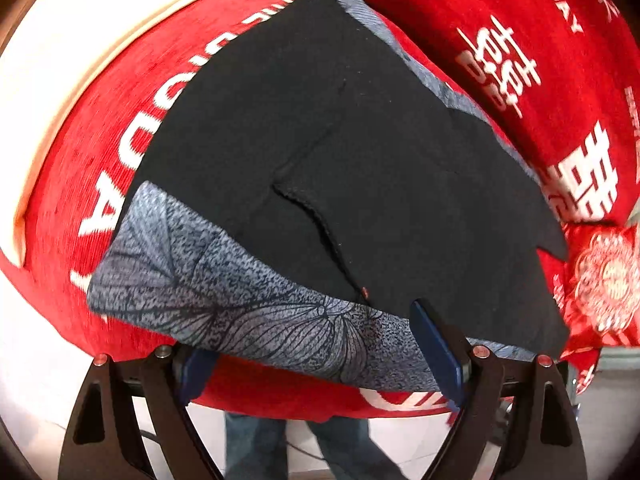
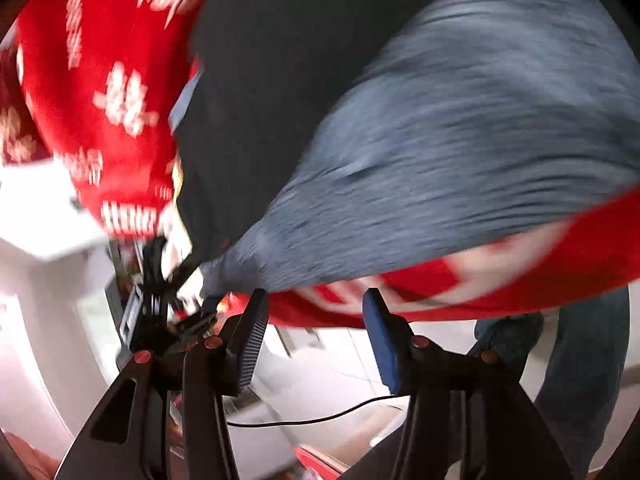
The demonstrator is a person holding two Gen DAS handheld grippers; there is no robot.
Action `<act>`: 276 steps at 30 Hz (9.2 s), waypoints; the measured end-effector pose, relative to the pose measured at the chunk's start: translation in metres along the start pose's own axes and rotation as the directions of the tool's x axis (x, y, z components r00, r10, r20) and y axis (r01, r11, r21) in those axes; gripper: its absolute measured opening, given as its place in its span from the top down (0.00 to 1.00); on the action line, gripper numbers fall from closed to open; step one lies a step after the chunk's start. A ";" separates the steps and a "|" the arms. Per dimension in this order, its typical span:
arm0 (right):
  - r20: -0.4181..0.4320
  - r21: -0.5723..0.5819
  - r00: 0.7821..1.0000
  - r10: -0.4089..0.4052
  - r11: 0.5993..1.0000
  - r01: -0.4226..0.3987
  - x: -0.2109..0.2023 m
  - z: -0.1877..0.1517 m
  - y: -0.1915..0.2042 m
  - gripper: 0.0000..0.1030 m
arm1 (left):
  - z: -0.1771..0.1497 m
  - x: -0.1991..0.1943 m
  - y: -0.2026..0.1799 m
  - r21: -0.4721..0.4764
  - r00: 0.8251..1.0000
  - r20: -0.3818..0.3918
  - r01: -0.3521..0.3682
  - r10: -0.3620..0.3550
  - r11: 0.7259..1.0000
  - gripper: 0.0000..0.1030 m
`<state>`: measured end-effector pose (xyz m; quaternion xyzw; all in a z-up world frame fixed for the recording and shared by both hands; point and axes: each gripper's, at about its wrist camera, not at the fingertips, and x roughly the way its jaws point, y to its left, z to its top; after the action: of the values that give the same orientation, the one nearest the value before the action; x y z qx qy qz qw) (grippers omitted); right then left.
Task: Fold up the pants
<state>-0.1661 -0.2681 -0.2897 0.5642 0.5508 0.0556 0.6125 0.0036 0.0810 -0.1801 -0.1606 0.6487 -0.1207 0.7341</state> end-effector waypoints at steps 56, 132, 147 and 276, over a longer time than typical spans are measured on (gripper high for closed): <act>-0.009 -0.717 0.900 -0.437 0.629 0.298 0.098 0.267 0.252 0.54 | 0.219 0.089 -0.104 0.066 0.872 0.185 -0.471 0.453 0.879 0.04; 0.395 -0.432 0.790 -0.470 0.664 0.611 -0.332 0.410 0.121 0.33 | 0.102 0.198 -0.391 0.387 0.870 0.196 -0.492 0.452 0.780 0.06; 0.395 -0.323 0.766 -0.506 0.704 0.632 -0.334 0.335 0.078 0.22 | 0.119 0.199 -0.447 0.467 0.883 0.203 -0.467 0.423 0.751 0.06; 0.359 -0.367 0.731 -0.580 0.633 0.682 -0.070 0.291 0.172 0.65 | 0.116 0.150 -0.304 0.388 0.924 0.109 -0.378 0.366 0.840 0.00</act>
<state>0.1165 -0.4384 -0.1886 0.1684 0.6156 -0.0891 0.7647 0.1475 -0.2474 -0.1853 0.1207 0.6173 -0.1041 0.7704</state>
